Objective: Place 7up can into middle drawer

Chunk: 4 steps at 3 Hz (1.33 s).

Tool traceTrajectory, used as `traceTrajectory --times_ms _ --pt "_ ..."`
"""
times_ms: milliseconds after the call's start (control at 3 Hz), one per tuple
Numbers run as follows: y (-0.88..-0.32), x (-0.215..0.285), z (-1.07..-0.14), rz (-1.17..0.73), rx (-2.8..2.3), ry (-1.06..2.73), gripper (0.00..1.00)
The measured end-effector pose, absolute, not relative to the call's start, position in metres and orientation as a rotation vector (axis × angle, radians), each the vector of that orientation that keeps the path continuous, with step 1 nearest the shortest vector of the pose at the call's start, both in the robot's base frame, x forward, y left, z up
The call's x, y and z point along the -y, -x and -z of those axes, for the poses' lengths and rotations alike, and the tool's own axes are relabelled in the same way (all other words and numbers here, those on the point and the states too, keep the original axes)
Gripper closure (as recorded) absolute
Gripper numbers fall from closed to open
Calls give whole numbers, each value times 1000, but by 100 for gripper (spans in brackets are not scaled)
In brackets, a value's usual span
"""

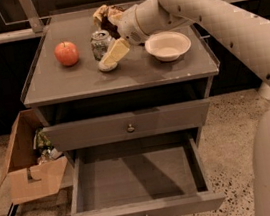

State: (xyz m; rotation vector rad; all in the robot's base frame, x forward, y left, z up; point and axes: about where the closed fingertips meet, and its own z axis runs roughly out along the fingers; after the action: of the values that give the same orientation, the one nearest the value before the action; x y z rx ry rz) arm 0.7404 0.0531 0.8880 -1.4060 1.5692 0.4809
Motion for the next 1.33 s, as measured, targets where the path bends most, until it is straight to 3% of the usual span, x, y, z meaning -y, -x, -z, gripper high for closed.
traceTrajectory --times_ms 1333 --pt "-759 -72 -861 -548 -1626 1392 0"
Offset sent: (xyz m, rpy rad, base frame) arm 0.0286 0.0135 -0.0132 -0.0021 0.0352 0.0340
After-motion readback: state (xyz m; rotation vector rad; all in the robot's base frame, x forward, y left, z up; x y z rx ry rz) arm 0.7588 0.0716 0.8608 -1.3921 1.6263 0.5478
